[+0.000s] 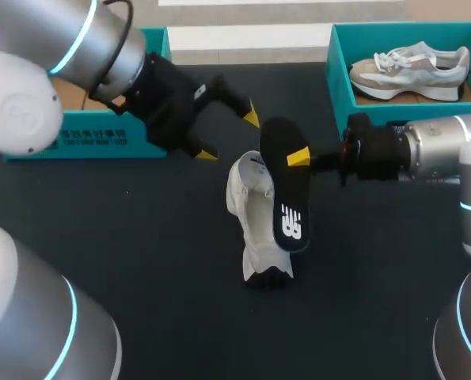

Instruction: Take the shoe out of the shoebox, open the shoe tongue, remove and reinsert the insole, then place the shoe into the shoebox

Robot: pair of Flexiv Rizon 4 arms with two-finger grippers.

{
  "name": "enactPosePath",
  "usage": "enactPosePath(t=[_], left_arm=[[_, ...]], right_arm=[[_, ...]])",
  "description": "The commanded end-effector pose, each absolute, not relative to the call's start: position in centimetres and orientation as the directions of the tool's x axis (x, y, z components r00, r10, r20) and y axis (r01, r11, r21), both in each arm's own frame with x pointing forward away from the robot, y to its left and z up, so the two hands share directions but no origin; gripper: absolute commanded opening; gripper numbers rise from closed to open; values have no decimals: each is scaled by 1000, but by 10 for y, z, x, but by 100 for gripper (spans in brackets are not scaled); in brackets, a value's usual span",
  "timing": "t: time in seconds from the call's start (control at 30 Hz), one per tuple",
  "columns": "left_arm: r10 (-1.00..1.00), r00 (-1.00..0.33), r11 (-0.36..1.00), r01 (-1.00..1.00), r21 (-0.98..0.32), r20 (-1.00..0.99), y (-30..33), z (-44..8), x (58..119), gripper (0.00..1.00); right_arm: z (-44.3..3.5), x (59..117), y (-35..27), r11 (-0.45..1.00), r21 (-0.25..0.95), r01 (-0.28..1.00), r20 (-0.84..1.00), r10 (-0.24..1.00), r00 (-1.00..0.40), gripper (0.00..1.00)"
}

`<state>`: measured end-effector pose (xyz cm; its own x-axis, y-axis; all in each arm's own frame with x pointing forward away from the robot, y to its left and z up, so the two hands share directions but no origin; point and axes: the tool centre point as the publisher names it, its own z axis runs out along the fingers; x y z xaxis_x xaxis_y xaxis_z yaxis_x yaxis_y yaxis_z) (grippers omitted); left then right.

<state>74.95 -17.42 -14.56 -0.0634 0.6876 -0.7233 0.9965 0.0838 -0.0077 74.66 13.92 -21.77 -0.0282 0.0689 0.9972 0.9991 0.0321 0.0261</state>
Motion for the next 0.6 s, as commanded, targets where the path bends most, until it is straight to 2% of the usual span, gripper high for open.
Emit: enactPosePath(t=[0.03, 0.2, 0.23, 0.6], left_arm=[[490, -35, 84, 996, 7, -871, -170, -153, 745, 100], [413, -76, 42, 997, -64, -908, -168, -163, 746, 100], [416, -120, 62, 993, -104, -901, -166, -166, 747, 100], [299, -89, 35, 996, -82, -950, -161, -183, 754, 100]], right_arm=[[-215, 743, 141, 24, 29, 999, 997, 73, -31, 0], [-214, 742, 141, 28, 30, 999, 997, 72, -32, 0], [-214, 742, 141, 31, 29, 999, 997, 71, -31, 0], [-209, 742, 141, 45, 11, 999, 997, 72, -14, 0]])
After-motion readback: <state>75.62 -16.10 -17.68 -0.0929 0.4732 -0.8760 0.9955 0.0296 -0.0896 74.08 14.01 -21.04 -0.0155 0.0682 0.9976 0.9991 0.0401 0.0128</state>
